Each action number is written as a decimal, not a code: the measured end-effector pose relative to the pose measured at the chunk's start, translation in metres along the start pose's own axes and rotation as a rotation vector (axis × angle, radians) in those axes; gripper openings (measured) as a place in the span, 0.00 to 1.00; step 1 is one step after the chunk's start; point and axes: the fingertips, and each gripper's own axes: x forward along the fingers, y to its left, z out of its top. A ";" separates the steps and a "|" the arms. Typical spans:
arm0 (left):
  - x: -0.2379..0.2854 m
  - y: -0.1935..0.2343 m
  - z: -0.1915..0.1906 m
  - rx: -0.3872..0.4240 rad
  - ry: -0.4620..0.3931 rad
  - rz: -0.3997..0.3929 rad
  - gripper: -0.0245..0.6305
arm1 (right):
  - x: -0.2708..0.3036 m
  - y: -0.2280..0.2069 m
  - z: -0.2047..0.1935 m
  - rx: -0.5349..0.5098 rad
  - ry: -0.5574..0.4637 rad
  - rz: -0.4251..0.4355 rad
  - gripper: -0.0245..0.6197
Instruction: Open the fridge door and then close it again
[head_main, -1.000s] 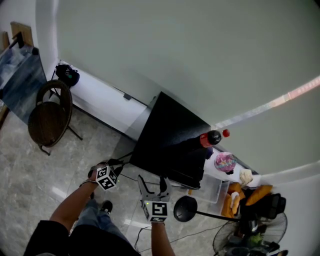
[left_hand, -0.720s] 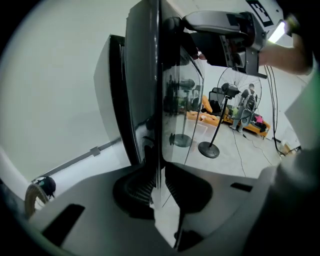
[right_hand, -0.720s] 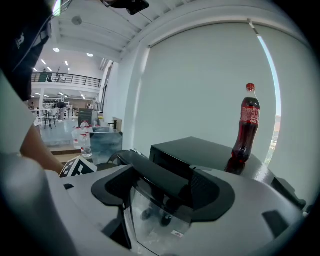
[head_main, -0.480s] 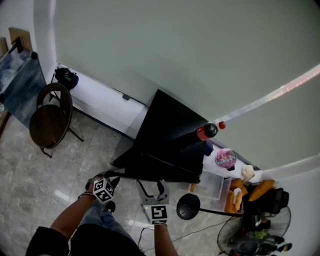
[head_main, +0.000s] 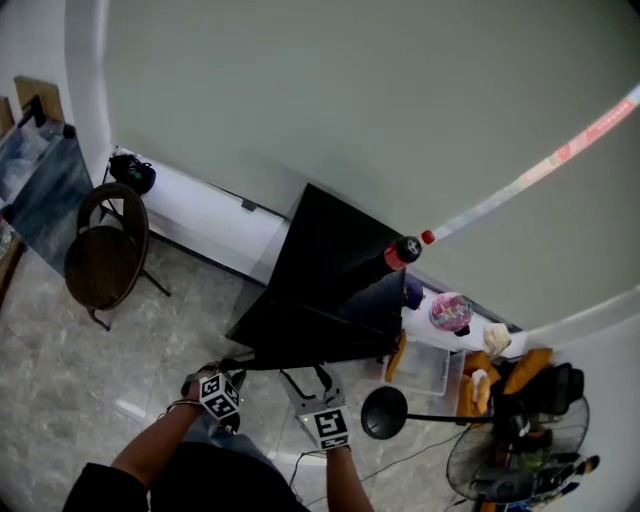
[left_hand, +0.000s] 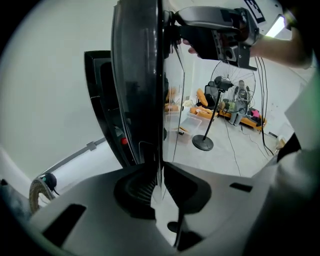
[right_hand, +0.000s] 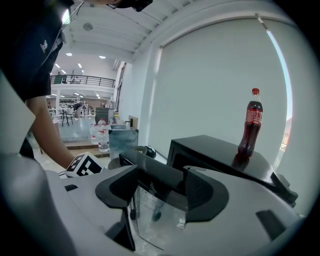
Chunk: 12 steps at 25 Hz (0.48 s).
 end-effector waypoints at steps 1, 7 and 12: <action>-0.001 -0.004 -0.001 0.011 0.007 0.003 0.11 | -0.002 0.002 0.000 -0.004 0.004 0.004 0.48; -0.005 -0.024 -0.004 0.036 0.021 0.013 0.11 | -0.020 0.009 -0.006 -0.022 -0.010 -0.003 0.46; -0.007 -0.045 -0.011 0.014 0.027 0.026 0.10 | -0.034 0.017 -0.015 -0.015 -0.012 0.009 0.46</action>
